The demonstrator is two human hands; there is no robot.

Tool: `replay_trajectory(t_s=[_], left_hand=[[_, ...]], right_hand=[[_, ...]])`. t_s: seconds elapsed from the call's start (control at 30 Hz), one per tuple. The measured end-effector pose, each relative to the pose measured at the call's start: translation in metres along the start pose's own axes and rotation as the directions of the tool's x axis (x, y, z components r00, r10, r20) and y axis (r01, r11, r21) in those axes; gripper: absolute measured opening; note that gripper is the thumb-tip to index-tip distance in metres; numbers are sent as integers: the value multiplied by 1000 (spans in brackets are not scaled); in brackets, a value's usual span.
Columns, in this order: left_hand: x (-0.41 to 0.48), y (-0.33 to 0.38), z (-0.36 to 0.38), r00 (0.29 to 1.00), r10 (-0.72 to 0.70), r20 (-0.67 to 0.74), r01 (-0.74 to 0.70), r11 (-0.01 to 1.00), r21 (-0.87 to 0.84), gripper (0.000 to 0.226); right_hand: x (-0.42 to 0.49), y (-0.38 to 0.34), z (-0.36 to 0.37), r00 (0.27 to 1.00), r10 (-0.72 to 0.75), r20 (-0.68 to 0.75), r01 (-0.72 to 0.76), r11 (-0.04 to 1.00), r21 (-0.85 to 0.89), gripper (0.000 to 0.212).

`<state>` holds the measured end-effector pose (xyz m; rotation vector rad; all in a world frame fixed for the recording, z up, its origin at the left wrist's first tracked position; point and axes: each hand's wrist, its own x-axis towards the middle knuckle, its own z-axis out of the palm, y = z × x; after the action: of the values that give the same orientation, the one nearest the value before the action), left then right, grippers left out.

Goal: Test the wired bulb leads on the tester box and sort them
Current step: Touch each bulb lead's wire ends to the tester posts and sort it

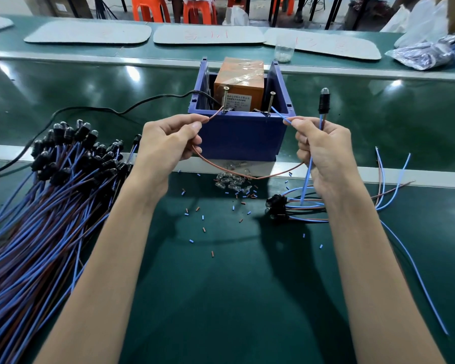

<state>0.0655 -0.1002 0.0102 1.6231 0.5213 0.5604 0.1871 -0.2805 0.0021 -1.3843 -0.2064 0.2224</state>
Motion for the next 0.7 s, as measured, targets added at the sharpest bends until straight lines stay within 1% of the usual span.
replay_trajectory(t_s=[0.7], left_hand=[[4,-3,-2,1000,6,15,-6,1000,-10,24]], right_hand=[[4,1,0,1000,-1,11,1,999,51,24]])
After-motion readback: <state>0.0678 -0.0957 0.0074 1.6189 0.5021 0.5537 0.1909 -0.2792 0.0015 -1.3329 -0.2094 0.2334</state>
